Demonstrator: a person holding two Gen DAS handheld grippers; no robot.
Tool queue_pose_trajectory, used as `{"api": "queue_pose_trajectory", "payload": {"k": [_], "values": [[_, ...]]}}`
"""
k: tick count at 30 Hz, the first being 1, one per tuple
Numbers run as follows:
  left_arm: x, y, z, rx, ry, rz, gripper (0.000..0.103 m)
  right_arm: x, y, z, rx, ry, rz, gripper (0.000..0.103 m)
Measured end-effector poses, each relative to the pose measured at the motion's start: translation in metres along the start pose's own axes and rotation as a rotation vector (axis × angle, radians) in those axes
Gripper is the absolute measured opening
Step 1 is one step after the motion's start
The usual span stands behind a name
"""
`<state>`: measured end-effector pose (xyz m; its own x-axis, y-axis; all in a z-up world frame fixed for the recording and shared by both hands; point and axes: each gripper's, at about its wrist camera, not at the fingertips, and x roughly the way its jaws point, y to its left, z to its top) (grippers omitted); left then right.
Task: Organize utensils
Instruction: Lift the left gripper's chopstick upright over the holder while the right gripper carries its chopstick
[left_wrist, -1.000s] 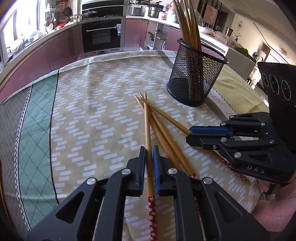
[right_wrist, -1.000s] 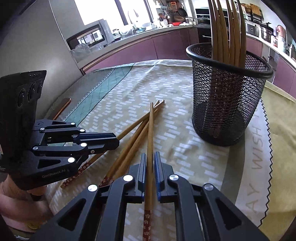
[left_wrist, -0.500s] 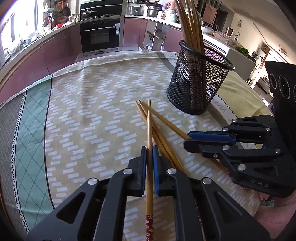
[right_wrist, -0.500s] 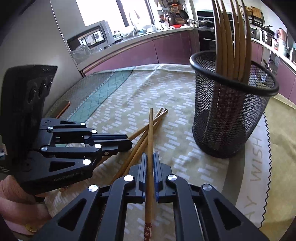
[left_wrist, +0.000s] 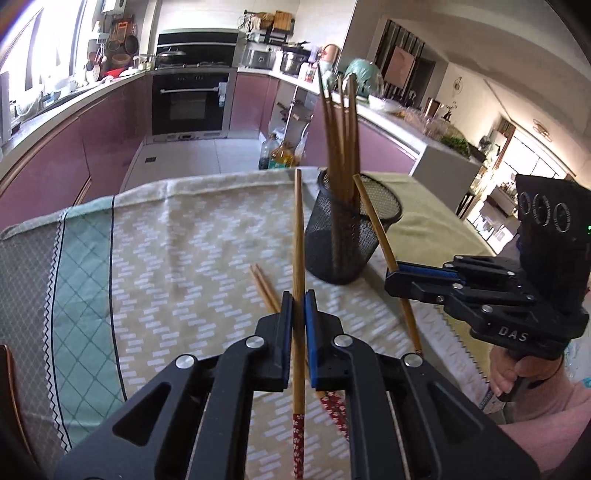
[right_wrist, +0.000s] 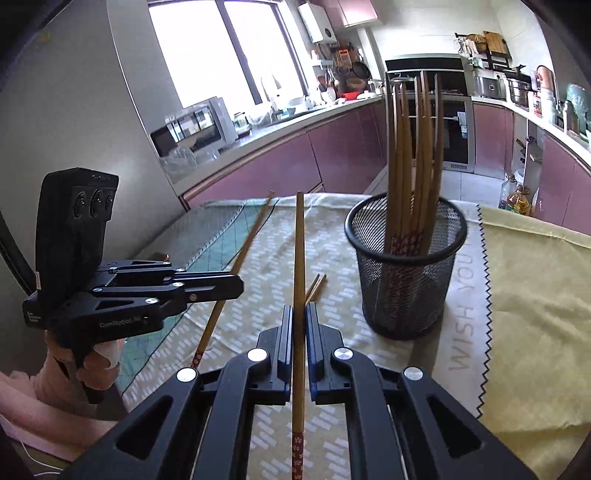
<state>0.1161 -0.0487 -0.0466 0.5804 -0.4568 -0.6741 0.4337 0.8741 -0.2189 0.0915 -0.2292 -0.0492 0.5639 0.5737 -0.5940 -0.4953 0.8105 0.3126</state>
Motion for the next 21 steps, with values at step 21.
{"api": "queue_pose_trajectory", "payload": {"k": [21], "values": [[-0.049, -0.021, 0.042, 0.005, -0.16, -0.112, 0.007, -0.057, -0.019, 0.035, 0.01, -0.18, -0.015, 0.006]]}}
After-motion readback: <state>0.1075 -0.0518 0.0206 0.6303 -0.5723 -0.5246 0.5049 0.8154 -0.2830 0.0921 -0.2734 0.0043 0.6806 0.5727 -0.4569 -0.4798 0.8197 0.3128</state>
